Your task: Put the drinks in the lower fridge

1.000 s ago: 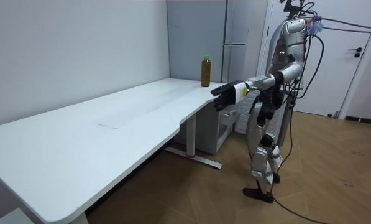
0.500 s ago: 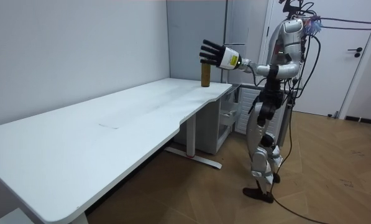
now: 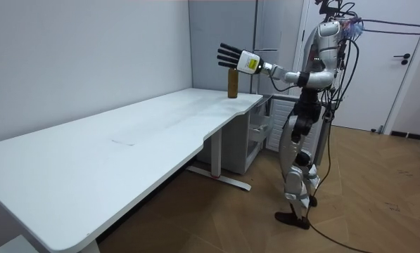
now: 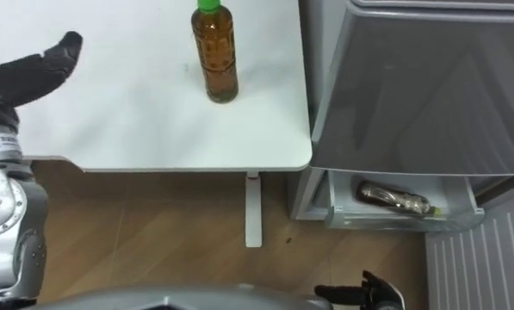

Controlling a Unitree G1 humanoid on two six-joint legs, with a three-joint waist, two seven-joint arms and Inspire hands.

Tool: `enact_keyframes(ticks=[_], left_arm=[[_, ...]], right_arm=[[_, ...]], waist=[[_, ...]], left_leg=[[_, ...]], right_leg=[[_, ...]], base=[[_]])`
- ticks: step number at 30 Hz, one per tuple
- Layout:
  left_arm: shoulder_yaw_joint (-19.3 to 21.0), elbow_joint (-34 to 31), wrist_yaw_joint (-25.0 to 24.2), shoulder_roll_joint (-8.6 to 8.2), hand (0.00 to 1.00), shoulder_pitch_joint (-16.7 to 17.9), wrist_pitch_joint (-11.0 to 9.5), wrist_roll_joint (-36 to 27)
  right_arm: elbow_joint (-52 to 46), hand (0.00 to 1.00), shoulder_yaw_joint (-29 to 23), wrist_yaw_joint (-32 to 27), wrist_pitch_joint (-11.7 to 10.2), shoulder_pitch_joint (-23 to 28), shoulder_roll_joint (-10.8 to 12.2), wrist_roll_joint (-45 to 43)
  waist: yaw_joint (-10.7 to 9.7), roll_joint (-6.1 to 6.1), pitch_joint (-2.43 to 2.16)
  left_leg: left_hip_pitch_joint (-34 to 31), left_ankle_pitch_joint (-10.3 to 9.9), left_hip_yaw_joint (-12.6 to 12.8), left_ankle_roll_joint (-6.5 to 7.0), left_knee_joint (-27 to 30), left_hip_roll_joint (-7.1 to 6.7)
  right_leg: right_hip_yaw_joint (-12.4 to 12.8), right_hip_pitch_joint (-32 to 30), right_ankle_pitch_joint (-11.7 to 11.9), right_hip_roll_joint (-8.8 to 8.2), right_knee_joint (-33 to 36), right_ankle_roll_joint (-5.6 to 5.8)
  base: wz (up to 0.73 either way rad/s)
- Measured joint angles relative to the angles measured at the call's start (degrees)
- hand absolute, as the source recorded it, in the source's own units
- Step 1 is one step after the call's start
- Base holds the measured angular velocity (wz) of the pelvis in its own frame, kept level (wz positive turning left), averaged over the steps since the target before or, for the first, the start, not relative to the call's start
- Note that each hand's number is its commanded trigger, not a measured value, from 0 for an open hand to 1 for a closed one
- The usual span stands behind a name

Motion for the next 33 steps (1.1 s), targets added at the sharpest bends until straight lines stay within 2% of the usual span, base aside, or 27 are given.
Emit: enact_keyframes(ticks=[6, 11, 15, 19, 20, 23, 26, 30, 33], left_arm=[[-2.0, 0.0, -7.3, -0.08, 0.0, -1.2, 1.8, -1.2], [-1.9, 0.0, -10.2, -0.11, 0.0, -2.4, 2.7, -2.1], [-1.9, 0.0, -12.4, -0.11, 0.0, -2.5, 4.3, -2.1], [-1.9, 0.3, -13.4, -0.12, 0.0, -2.5, 5.1, -2.3], [-1.9, 1.0, -14.0, -0.12, 0.0, -2.5, 5.1, -3.6], [-1.9, 2.4, -14.3, -0.12, 0.0, -2.5, 5.8, -6.4], [-1.8, 3.7, -14.4, -0.12, 0.0, -2.6, 6.0, -6.6], [-1.8, 5.1, -14.6, -0.12, 0.0, -2.6, 7.7, -6.6], [-1.9, 5.7, -14.9, -0.12, 0.0, -2.9, 8.1, -6.6]], right_arm=[[0.6, 0.0, -0.1, 0.0, 0.0, -0.8, 0.3, 0.0], [0.7, 0.0, -0.1, 0.0, 0.2, -0.7, 0.3, 0.0], [0.7, 0.0, -0.2, 0.0, 0.5, -0.7, 0.3, 0.0], [0.7, 0.0, -0.1, -0.1, 0.6, -0.7, 0.5, 0.5], [0.8, 0.0, -0.1, -0.1, 0.7, -0.7, 0.5, 1.0], [1.2, 0.0, -0.1, -0.1, 1.2, -0.8, 0.7, 2.2], [1.2, 0.0, -0.1, 0.0, 1.3, -0.8, 0.9, 2.3], [1.1, 0.0, -0.2, 0.0, 1.7, -0.8, 1.0, 2.1], [1.0, 0.0, -0.1, 0.0, 1.7, -0.8, 0.9, 2.1]], waist=[[-1.0, -0.02, 0.0], [-1.0, 0.02, 0.04], [-1.1, -0.1, 0.12], [-1.2, -0.29, 0.24], [-1.1, -0.75, 0.53], [-1.2, -0.81, 0.56], [-1.2, -1.16, 0.69], [-1.3, -1.32, 0.6], [-1.3, -1.07, 0.53]], left_leg=[[0.2, 0.0, 0.9, 0.0, -0.5, 0.08], [1.3, 0.0, 2.2, 0.0, -1.4, 0.19], [2.2, 0.1, 2.9, 0.01, -2.3, 0.23], [2.5, 0.1, 3.1, 0.01, -2.4, 0.25], [2.8, 0.1, 3.1, 0.01, -2.7, 0.3], [3.1, 0.1, 3.5, 0.01, -3.0, 0.35], [3.1, 0.1, 3.6, 0.0, -3.0, 0.39], [3.1, 0.1, 3.7, 0.01, -3.0, 0.37], [3.1, 0.1, 3.9, 0.01, -2.9, 0.4]], right_leg=[[1.5, -0.6, 0.0, 0.0, 0.0, 0.01], [3.1, -0.5, 0.0, 0.02, -0.1, 0.01], [3.9, -0.5, 0.0, 0.01, -0.1, 0.01], [4.5, -0.5, 0.0, 0.02, -0.1, 0.01], [4.5, -0.4, 0.0, 0.08, 0.0, 0.01], [4.6, -0.4, 0.0, 0.11, 0.0, 0.01], [4.6, -0.4, 0.0, 0.11, 0.0, 0.01], [4.8, -0.5, 0.0, 0.1, 0.0, 0.02], [5.6, -0.5, 0.0, 0.12, 0.0, 0.02]], base=[[-0.09], [-0.14], [-0.11], [-0.08], [-0.08], [-0.06], [0.0], [0.0], [-0.03]])
